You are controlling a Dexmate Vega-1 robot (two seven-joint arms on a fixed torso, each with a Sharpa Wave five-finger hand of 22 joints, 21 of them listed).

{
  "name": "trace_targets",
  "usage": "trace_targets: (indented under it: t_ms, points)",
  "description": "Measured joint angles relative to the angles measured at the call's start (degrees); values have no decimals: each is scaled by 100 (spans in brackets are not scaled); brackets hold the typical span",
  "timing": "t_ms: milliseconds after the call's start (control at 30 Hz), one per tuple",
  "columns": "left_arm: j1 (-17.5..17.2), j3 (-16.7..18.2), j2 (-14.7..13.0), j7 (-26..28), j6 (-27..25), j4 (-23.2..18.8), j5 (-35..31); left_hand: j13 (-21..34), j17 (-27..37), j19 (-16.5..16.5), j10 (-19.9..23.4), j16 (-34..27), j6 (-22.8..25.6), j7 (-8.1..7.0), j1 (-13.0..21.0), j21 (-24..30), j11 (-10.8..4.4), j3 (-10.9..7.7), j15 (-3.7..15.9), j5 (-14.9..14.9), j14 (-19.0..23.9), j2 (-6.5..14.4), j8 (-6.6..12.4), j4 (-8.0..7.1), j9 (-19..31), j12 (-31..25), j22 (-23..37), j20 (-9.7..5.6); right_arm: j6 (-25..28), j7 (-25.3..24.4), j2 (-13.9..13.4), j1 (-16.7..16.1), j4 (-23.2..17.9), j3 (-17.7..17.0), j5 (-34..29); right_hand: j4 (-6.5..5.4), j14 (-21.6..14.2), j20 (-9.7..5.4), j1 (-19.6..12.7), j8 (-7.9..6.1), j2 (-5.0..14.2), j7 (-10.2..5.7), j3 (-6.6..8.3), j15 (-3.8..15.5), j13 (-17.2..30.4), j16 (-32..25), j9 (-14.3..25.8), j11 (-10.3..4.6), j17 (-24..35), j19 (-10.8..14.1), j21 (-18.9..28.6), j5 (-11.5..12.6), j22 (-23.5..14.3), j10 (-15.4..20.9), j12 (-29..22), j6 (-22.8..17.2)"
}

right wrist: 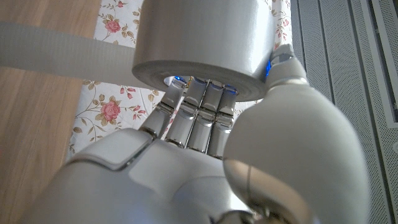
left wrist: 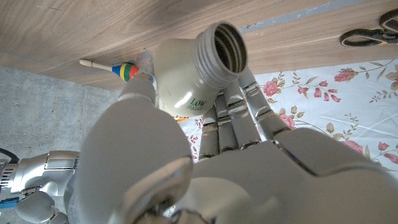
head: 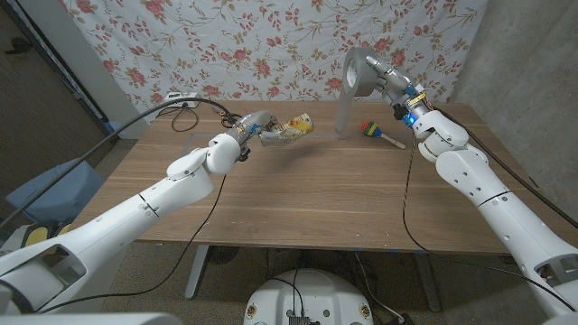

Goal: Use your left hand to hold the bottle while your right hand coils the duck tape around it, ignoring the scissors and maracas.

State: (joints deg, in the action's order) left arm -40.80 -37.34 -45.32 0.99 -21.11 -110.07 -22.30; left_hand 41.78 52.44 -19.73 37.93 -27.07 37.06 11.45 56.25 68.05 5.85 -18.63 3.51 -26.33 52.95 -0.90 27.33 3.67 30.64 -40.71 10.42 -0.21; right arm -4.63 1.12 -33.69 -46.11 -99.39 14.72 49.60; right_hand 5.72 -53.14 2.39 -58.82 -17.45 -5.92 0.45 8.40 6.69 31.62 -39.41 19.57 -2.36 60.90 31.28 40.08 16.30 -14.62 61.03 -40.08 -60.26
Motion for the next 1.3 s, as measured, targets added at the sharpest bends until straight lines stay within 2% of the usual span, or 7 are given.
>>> trace_targets:
  t_ms: [200, 500, 1267, 1300]
  points:
    - [90, -2, 60, -151, 81, -1, 150, 0, 11, 0, 0, 0, 1, 0, 6, 0, -1, 7, -1, 0, 1, -6, -15, -7, 5, -44, 0, 0, -51, -112, 126, 133, 59, 86, -72, -2, 0, 0, 3, 8, 3, 0, 2, 0, 8, 0, -1, 0, 23, 0, 45, -33, -1, 0, -2, 0]
    - [276, -123, 203, -369, 249, 144, 326, 0, 25, 0, 1, -1, 32, -6, 31, 0, -1, 15, -11, 0, 12, -31, -21, -15, 5, -48, 0, 0, -127, -15, 265, 311, 91, 211, -93, -7, 0, -31, 19, 28, 18, 0, 7, 0, 14, 23, 13, 0, 31, -31, 90, -35, 27, 0, -1, 1]
    - [811, -428, 640, -633, 748, 959, 663, 0, 79, 0, 31, -1, 73, -8, 54, 0, -8, 31, -21, -13, 60, -54, -66, -31, 32, -42, 0, 0, -114, 375, 400, 637, -3, 496, -71, -8, 0, -61, 26, 64, 26, -4, 8, 0, 9, 60, 26, -1, 79, -61, 210, -123, 52, -1, 18, -3]
    - [827, -438, 653, -634, 784, 994, 679, 0, 80, 0, 41, -1, 73, -8, 54, 0, 1, 31, -20, -103, 60, -54, -67, -31, 32, -39, 4, 0, -104, 380, 404, 646, -5, 503, -66, -8, 0, -61, 40, 65, 40, -4, 8, 0, 8, 60, 25, -1, 79, -61, 210, -123, 52, -1, 14, -3]
